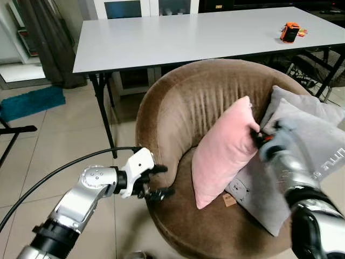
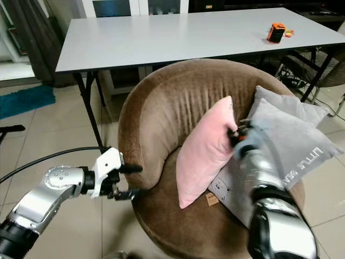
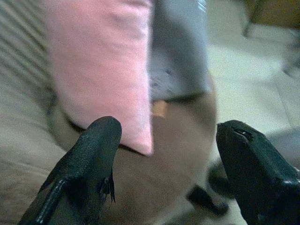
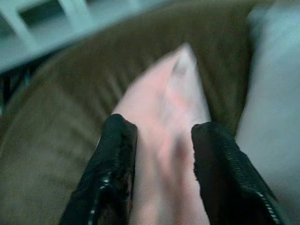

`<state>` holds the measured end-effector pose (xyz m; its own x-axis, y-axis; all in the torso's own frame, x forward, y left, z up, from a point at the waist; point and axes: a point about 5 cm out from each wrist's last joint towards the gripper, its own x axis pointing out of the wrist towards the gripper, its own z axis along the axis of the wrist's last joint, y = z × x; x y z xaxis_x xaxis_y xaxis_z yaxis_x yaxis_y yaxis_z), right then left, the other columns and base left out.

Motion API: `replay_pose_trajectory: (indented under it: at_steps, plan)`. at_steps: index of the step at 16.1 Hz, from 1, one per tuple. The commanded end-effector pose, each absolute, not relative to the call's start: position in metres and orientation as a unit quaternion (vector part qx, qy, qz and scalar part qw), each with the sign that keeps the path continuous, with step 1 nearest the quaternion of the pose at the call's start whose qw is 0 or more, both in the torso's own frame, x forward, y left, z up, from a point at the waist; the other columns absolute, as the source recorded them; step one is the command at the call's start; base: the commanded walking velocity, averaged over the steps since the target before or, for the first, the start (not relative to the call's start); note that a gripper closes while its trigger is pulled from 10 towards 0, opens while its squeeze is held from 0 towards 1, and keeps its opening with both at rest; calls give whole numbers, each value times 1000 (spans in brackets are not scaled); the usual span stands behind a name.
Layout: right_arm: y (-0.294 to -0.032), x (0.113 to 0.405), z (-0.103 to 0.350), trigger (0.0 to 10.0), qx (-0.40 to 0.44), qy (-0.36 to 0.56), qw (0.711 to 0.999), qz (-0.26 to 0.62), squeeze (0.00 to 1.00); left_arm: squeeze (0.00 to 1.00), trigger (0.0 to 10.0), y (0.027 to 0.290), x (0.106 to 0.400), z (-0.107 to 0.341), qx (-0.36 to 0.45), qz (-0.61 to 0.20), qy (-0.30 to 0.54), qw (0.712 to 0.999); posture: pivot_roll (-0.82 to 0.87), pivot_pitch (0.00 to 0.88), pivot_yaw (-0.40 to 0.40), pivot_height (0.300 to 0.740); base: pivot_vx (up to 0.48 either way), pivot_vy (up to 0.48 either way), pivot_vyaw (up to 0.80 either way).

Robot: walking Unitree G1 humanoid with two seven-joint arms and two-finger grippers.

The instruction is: Move the pillow to the sofa from floor

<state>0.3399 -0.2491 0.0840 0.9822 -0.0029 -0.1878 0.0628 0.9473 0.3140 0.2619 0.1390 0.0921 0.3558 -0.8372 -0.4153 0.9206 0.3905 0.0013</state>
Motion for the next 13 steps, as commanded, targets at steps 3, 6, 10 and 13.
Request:
replay_pose_trajectory:
  at_steps: [3,6,10,13]
  plan:
    - [-259,328,123,10000,147,24,989,2,0,0,10000,148,264,106,71,-439,117,888,-17,0,53,740,0,0,0]
    - [-240,298,155,10000,126,-22,991,32,0,0,10000,155,253,111,50,-361,81,928,-17,0,39,740,0,0,0]
    - [-194,257,147,10000,99,-4,994,40,0,0,10000,161,246,118,72,-251,22,965,-15,0,10,740,0,-79,0]
    - [-170,246,147,10000,104,-7,994,24,0,0,10000,158,245,117,79,-216,20,973,-10,0,12,740,0,-462,0]
